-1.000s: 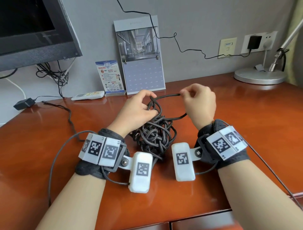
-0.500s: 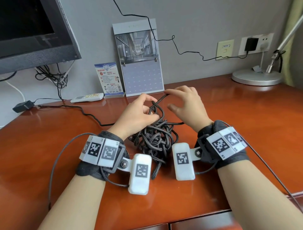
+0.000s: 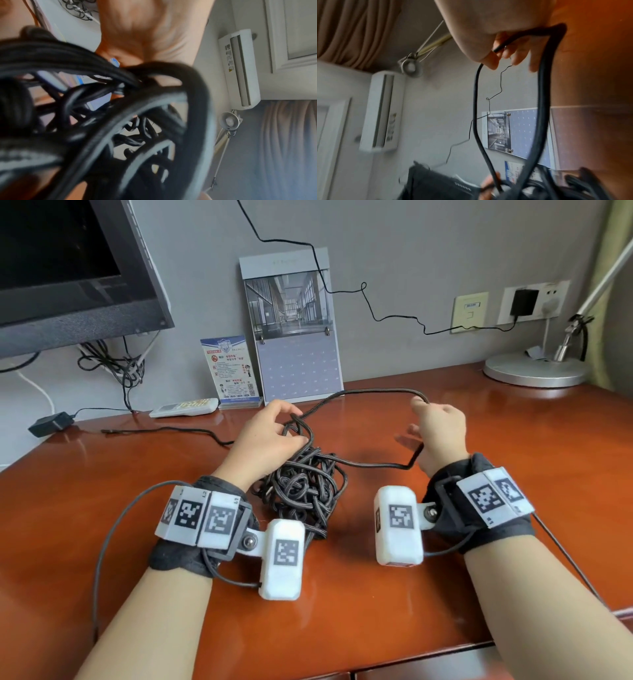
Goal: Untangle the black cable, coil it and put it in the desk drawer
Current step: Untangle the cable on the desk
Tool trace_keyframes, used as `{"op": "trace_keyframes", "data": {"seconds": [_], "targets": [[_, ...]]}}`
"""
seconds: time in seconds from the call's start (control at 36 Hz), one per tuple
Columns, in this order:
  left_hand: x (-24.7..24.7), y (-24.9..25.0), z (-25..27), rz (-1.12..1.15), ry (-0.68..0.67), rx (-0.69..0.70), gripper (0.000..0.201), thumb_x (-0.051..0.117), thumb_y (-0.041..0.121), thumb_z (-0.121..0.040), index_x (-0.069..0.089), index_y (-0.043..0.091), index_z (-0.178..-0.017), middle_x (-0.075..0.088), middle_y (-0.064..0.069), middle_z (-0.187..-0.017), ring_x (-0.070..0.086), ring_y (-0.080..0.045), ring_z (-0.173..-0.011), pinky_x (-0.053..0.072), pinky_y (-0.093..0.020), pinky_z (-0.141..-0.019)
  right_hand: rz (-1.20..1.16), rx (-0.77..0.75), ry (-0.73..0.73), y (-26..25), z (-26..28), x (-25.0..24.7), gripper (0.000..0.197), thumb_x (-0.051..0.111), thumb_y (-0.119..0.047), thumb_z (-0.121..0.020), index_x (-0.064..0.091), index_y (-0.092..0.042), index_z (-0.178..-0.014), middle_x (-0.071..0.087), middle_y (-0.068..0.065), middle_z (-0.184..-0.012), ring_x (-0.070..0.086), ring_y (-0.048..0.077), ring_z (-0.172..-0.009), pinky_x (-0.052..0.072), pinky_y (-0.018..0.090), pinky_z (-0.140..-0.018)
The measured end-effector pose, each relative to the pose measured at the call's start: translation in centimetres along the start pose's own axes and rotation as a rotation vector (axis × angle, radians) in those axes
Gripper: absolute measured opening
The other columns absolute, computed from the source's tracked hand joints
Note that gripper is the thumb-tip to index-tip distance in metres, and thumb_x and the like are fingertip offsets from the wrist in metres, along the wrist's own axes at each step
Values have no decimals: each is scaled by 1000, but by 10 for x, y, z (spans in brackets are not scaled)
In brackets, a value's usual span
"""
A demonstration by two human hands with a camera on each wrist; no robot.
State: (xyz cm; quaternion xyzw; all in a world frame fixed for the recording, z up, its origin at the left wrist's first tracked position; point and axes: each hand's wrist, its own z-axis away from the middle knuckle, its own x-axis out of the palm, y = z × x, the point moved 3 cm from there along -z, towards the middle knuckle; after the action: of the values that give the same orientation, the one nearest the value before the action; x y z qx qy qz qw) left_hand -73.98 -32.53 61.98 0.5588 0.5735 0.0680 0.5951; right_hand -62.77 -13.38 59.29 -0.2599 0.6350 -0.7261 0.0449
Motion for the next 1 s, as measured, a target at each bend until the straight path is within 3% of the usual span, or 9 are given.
{"op": "trace_keyframes", "data": {"seconds": [0.11,0.17,0.28,0.36,0.44,0.53,0.69,0.83,1.0], "targets": [[8,2,2,41,-31,11,30,60,11,-83,52,30,-105,53,8,-61,39,-5,-43,32,-14,-43,393,-218,9,-2,0,6,22,51,-11,-87,52,-11,-109,53,9,-108,50,27,-98,45,36,-83],[11,3,3,59,-38,18,31,60,11,-84,52,29,-108,52,8,-62,40,-8,-47,33,-18,-48,595,-392,-16,-5,6,13,42,52,-10,-84,47,-13,-125,38,11,-131,36,27,-119,30,29,-95],[15,6,5,70,-75,37,32,58,11,-84,53,29,-109,50,9,-61,37,-6,-43,30,-16,-44,720,-608,-184,-8,21,24,57,58,-12,-81,45,-20,-136,31,8,-141,24,25,-131,20,39,-112],[18,8,7,89,-101,32,32,58,9,-82,54,28,-108,51,11,-58,38,-3,-40,33,-17,-47,842,-711,-320,-4,26,33,40,60,-13,-80,62,-28,-117,46,-1,-133,33,18,-130,11,48,-115],[20,9,7,107,-114,17,32,59,10,-81,54,29,-106,53,12,-57,44,-7,-46,38,-24,-57,867,-736,-401,-1,32,38,26,60,-16,-81,66,-29,-103,61,-6,-115,48,17,-119,9,51,-115],[20,9,8,116,-120,8,31,59,12,-81,53,32,-104,54,10,-60,46,-12,-52,39,-27,-60,765,-769,-440,-4,37,39,18,66,-22,-79,66,-29,-96,66,-7,-100,58,18,-96,35,52,-101],[22,10,9,152,-143,-7,32,58,8,-81,53,31,-103,50,11,-58,43,-14,-54,37,-27,-60,677,-757,-422,-6,38,36,4,70,-20,-82,73,-23,-83,69,-10,-78,62,7,-75,50,27,-76],[17,10,8,83,-139,22,34,58,11,-83,51,30,-110,50,11,-57,38,-10,-47,33,-24,-52,652,-685,-161,-14,27,23,13,63,-21,-85,64,-28,-74,65,-10,-77,63,13,-84,48,25,-74],[7,5,4,16,-91,4,31,59,14,-82,53,32,-106,52,-6,-70,38,-16,-54,32,-26,-54,650,-618,246,-30,11,-7,15,51,-20,-86,65,-17,-89,68,3,-97,59,28,-97,37,27,-73]]}}
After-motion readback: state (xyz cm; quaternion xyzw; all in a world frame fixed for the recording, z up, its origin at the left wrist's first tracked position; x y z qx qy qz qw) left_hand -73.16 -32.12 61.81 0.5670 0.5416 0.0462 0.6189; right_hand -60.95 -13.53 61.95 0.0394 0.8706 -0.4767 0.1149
